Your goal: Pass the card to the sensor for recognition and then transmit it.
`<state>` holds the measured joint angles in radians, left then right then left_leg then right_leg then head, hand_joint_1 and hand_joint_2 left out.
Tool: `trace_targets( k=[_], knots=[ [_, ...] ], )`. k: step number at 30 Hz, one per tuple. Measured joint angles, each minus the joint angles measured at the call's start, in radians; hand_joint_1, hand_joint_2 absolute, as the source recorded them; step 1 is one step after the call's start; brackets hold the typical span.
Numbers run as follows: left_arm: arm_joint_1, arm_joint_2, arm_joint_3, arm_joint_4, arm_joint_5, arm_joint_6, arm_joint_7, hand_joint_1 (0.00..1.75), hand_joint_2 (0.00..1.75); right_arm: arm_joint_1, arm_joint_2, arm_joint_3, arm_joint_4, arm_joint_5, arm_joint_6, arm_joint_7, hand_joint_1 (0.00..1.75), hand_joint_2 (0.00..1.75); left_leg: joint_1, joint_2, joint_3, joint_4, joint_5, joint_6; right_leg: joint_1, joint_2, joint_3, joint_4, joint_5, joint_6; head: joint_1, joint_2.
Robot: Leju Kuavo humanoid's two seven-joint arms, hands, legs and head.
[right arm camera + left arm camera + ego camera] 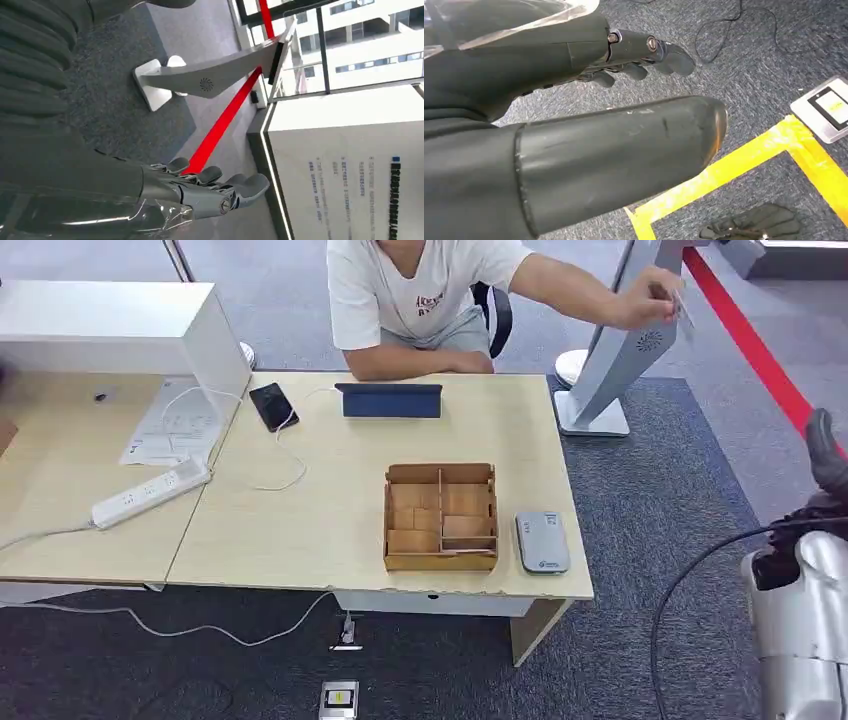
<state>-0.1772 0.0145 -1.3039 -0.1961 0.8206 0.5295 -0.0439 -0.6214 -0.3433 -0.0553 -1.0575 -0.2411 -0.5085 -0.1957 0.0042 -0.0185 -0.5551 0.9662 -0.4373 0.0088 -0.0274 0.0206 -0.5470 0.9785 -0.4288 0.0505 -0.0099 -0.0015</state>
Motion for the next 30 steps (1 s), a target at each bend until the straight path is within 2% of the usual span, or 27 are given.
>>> trace_targets(
  k=[17,18,19,20,22,24,25,26,28,30],
  knots=[
    [0.001,0.0,0.0,0.0,-0.013,0.0,-0.001,0.0,0.0,-0.001,-0.006,0.024,0.0,0.023,0.013,-0.008,0.0,1.75,0.0,-0.001,-0.001,0.0,0.0,0.0,0.0,0.0,0.0,0.0,0.0,0.0,0.0,0.0],
    [0.001,0.001,-0.001,0.0,-0.043,-0.004,-0.009,0.0,0.0,-0.012,-0.011,0.033,0.004,0.074,0.041,-0.031,0.0,1.75,0.0,-0.001,-0.002,0.0,0.0,0.0,0.0,0.0,-0.001,0.001,0.0,0.0,0.001,0.0],
    [0.001,0.005,-0.006,0.0,-0.078,-0.011,-0.02,0.0,0.0,-0.039,-0.016,0.052,0.015,0.179,0.097,-0.062,0.0,1.75,-0.002,-0.002,-0.007,-0.001,0.0,0.0,-0.002,0.0,-0.002,0.004,0.0,0.0,0.0,0.0],
    [0.0,0.011,-0.013,0.0,-0.102,-0.026,-0.035,0.0,0.0,-0.093,-0.005,0.089,0.041,0.321,0.124,-0.087,0.0,1.75,-0.003,-0.001,-0.009,-0.002,0.001,-0.001,-0.002,0.0,-0.005,0.006,0.001,-0.001,0.0,0.0],
    [-0.006,0.026,-0.021,0.0,-0.109,-0.047,-0.055,0.0,0.0,-0.21,0.033,0.182,0.127,0.692,0.127,-0.104,0.0,1.75,-0.002,0.007,-0.003,-0.001,0.001,-0.005,0.0,0.008,-0.009,0.004,0.003,-0.004,-0.001,0.0],
    [-0.015,0.035,-0.027,0.0,-0.111,-0.052,-0.061,0.0,0.0,-0.265,0.05,0.266,0.192,0.917,0.124,-0.112,0.0,1.75,0.001,0.005,0.0,-0.001,0.002,-0.005,0.003,0.005,-0.005,0.003,0.003,-0.005,-0.002,0.0],
    [-0.018,0.036,-0.029,0.0,-0.111,-0.051,-0.063,0.0,0.0,-0.278,0.056,0.296,0.213,0.964,0.122,-0.119,0.0,1.75,0.002,-0.004,-0.002,0.0,0.004,-0.005,0.004,-0.004,-0.003,0.003,0.001,-0.004,0.0,0.0],
    [-0.017,0.037,-0.03,0.0,-0.107,-0.041,-0.063,0.0,0.0,-0.293,0.061,0.32,0.24,0.944,0.121,-0.126,0.0,1.75,0.002,-0.012,-0.004,0.0,0.005,-0.005,0.004,-0.013,-0.003,0.003,0.0,-0.005,0.0,0.0],
    [-0.005,0.035,-0.037,0.0,-0.114,-0.015,-0.048,0.0,0.0,-0.329,0.073,0.365,0.294,0.87,0.119,-0.14,0.0,1.75,0.003,-0.016,0.0,0.0,0.008,-0.007,0.004,-0.015,-0.006,0.004,0.001,-0.005,0.0,0.0],
    [0.0,0.035,-0.047,0.0,-0.116,-0.007,-0.047,0.0,0.0,-0.35,0.081,0.403,0.333,0.864,0.116,-0.147,0.0,1.75,0.003,-0.015,-0.001,0.0,0.008,-0.007,0.004,-0.014,-0.006,0.004,0.002,-0.005,0.0,0.0]
  ],
)
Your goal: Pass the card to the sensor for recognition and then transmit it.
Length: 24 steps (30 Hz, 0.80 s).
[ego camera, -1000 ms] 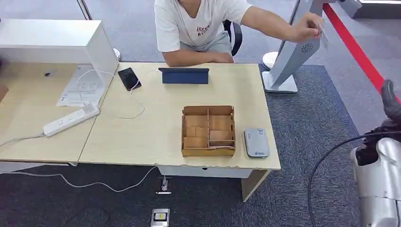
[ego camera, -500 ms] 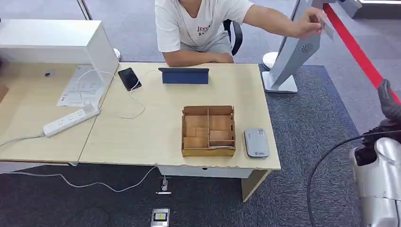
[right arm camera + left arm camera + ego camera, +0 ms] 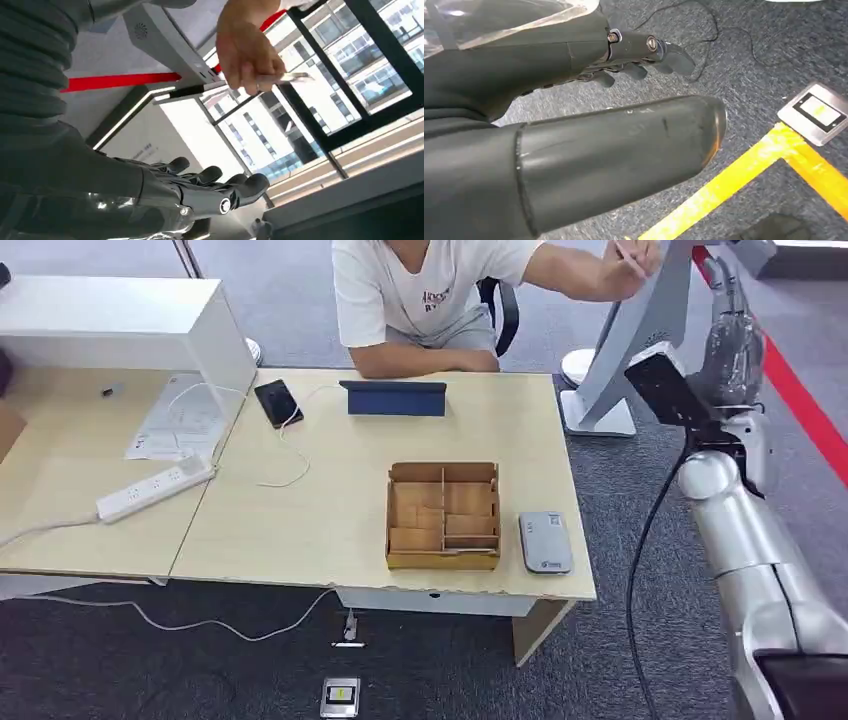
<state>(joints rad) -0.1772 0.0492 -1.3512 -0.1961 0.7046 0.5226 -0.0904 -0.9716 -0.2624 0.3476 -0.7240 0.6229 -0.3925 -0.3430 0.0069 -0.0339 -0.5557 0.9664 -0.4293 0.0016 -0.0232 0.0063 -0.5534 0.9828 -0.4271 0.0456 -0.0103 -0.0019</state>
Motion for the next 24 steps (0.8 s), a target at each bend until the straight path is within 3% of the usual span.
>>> trace_targets(
  k=[6,24],
  knots=[
    [0.001,0.0,-0.008,0.0,0.005,0.001,-0.008,0.0,0.0,-0.043,0.038,0.075,0.101,-0.011,-0.014,-0.017,0.0,1.75,0.0,0.001,0.0,0.0,0.0,0.0,0.0,0.001,0.0,-0.001,0.0,0.0,0.001,0.0],
    [0.003,0.005,-0.021,0.0,0.011,-0.004,-0.008,0.0,0.0,-0.077,0.076,0.119,0.192,-0.039,-0.037,-0.04,0.0,1.75,0.0,0.002,0.001,0.0,0.0,0.0,0.0,0.001,0.0,-0.001,0.0,0.0,0.0,0.0]
  ],
)
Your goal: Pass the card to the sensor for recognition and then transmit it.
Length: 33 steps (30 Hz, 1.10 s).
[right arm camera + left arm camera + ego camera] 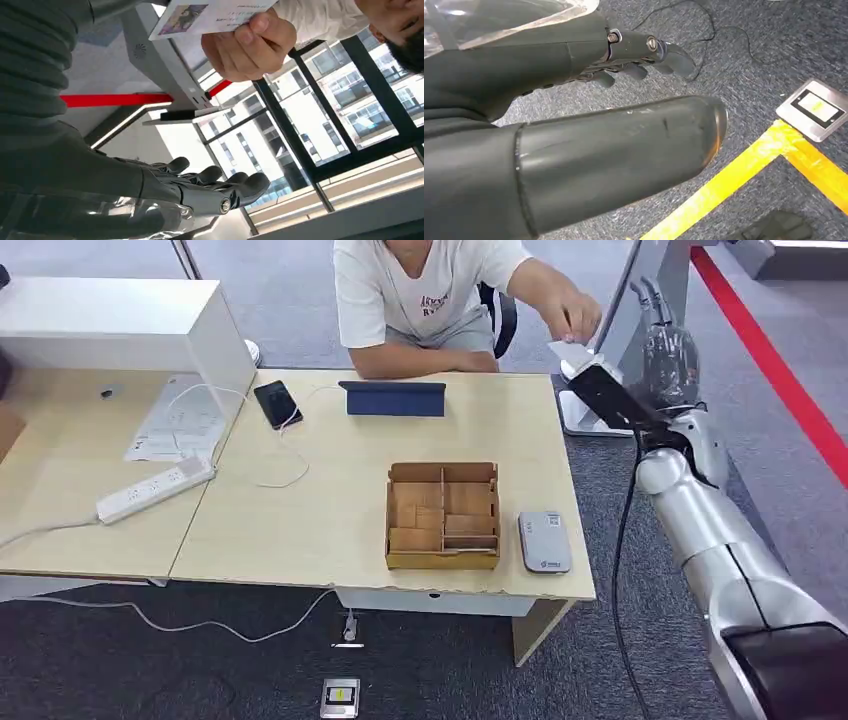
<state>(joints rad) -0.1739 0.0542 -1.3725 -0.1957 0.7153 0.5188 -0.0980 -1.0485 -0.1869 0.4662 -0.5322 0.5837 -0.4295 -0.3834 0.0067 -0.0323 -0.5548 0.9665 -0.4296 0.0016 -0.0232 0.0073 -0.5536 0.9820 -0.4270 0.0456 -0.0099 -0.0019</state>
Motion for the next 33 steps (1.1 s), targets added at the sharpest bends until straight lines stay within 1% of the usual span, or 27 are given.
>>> trace_targets(
  k=[8,14,15,16,17,33],
  knots=[
    [0.0,0.002,0.0,0.0,0.003,0.0,0.0,0.0,0.0,-0.003,0.005,0.008,0.01,0.0,-0.002,0.0,0.0,1.75,0.0,0.0,0.0,0.0,0.0,0.0,0.0,0.0,0.0,0.0,0.0,0.0,0.0,0.0],
    [0.0,0.006,-0.001,0.0,0.001,-0.004,-0.003,0.0,0.0,-0.014,0.02,0.015,0.014,0.01,-0.002,0.005,0.0,1.75,0.0,0.001,0.0,0.0,0.0,0.0,0.0,0.001,0.0,0.0,0.0,0.0,0.0,0.0],
    [0.0,0.006,-0.001,0.0,0.0,-0.004,-0.003,0.0,0.0,-0.016,0.021,0.016,0.014,0.011,-0.002,0.006,0.05,1.75,0.0,0.001,0.0,0.0,0.0,0.0,0.0,0.001,0.0,0.0,0.0,0.0,0.0,0.0],
    [0.0,0.006,-0.001,0.0,0.001,-0.004,-0.003,0.0,0.0,-0.019,0.023,0.018,0.014,0.011,-0.002,0.006,1.61,1.75,0.0,0.001,0.0,0.0,0.0,0.0,0.0,0.0,0.0,0.0,0.0,0.0,0.0,0.0],
    [0.0,0.007,-0.001,0.0,0.003,-0.005,-0.003,0.0,0.0,-0.022,0.024,0.019,0.015,0.011,-0.002,0.006,1.75,1.75,0.0,0.001,0.0,0.0,0.0,0.0,0.0,0.001,0.0,0.0,0.0,0.0,0.0,0.0],
    [0.001,0.01,-0.002,0.0,0.009,-0.007,-0.003,0.0,0.0,-0.04,0.04,0.023,0.024,-0.01,-0.005,0.0,1.75,1.75,0.0,0.001,0.0,0.0,0.0,0.0,0.0,0.001,0.0,0.0,0.0,0.0,0.0,0.0]
  ],
)
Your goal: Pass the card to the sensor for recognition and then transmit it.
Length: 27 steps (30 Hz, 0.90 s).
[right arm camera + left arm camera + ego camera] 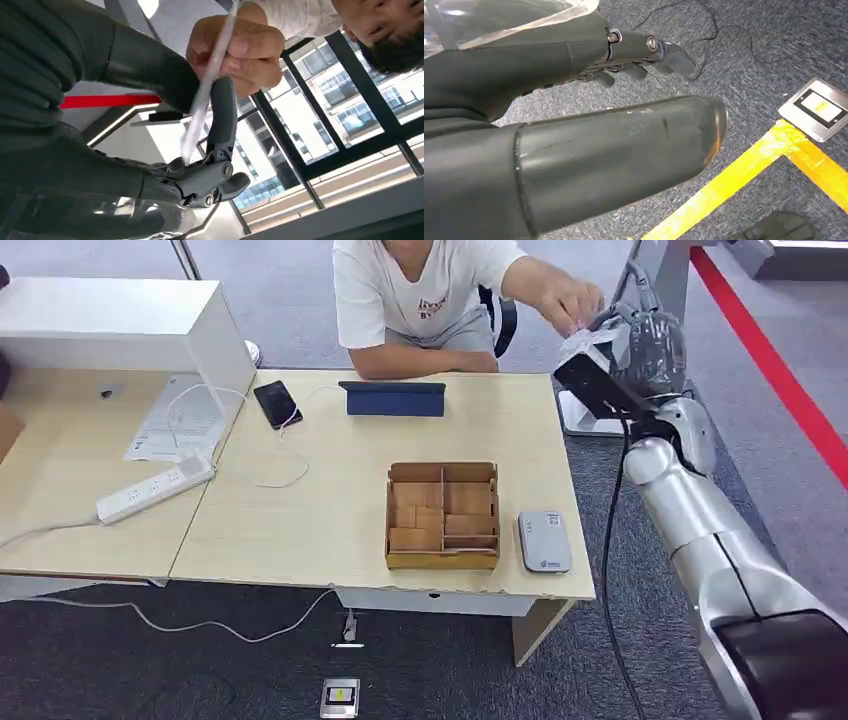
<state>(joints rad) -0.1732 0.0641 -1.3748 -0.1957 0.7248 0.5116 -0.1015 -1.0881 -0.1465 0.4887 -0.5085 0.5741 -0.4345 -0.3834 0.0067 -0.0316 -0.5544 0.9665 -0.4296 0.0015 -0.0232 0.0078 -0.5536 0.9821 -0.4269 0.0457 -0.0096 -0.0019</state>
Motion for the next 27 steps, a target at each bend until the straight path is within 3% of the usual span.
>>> trace_targets(
  k=[27],
  knots=[
    [0.0,0.0,0.0,0.0,0.0,0.0,0.003,0.0,0.0,0.024,-0.005,0.0,0.0,-0.011,0.003,0.0,1.75,1.75,0.0,0.002,0.001,0.0,0.0,0.0,0.0,0.001,0.0,0.0,0.0,0.0,0.0,0.0]
  ],
)
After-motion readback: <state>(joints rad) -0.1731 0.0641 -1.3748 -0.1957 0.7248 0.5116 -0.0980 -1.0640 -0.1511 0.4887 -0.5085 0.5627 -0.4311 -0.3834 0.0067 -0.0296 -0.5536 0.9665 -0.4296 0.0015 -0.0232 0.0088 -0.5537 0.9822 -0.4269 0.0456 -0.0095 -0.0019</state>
